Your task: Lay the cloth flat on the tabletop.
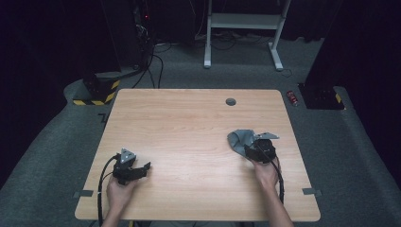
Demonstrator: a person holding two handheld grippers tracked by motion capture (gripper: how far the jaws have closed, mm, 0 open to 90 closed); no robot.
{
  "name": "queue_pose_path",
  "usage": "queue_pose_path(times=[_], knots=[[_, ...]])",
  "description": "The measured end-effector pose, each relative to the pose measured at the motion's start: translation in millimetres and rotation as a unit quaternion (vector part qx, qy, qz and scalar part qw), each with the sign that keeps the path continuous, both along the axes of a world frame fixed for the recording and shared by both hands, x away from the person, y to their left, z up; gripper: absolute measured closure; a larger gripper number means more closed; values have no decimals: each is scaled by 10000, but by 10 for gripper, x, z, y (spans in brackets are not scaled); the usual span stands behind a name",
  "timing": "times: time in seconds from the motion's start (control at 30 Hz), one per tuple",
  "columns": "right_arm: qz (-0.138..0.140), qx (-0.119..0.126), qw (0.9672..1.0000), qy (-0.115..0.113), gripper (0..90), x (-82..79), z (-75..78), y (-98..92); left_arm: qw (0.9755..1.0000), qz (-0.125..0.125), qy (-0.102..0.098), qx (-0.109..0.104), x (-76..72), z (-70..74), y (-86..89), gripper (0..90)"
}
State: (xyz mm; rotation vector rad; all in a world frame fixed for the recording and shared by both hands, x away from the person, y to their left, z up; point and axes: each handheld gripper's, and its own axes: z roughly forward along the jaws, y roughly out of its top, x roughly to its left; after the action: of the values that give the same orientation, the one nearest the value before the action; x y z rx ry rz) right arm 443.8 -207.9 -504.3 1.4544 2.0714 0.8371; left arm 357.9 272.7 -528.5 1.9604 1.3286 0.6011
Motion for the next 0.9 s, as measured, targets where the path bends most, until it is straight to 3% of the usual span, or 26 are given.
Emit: queue_pose_path(times=[0.2, 0.3, 0.4, 0.43, 0.5, 0.6, 0.9], knots=[[-192, 153, 9996, 158, 458, 49, -51, -58, 10000, 0, -1, 1, 0, 0, 0, 290], [-185, 98, 9995, 229, 517, 58, -68, -64, 10000, -1, 1, 1, 0, 0, 0, 290], [-153, 168, 9995, 238, 678, 57, -89, -90, 10000, 0, 0, 1, 0, 0, 0, 291], [-153, 168, 9995, 238, 678, 57, -89, -90, 10000, 0, 0, 0, 0, 0, 0, 291], [-122, 214, 9994, 252, 783, 49, -83, -104, 10000, 0, -1, 1, 0, 0, 0, 291], [6, 153, 9997, 200, 851, 32, -57, -95, 10000, 0, 0, 2, 0, 0, 0, 291], [157, 244, 9996, 55, 864, -24, 11, -58, 10000, -1, 1, -2, 0, 0, 1, 292]])
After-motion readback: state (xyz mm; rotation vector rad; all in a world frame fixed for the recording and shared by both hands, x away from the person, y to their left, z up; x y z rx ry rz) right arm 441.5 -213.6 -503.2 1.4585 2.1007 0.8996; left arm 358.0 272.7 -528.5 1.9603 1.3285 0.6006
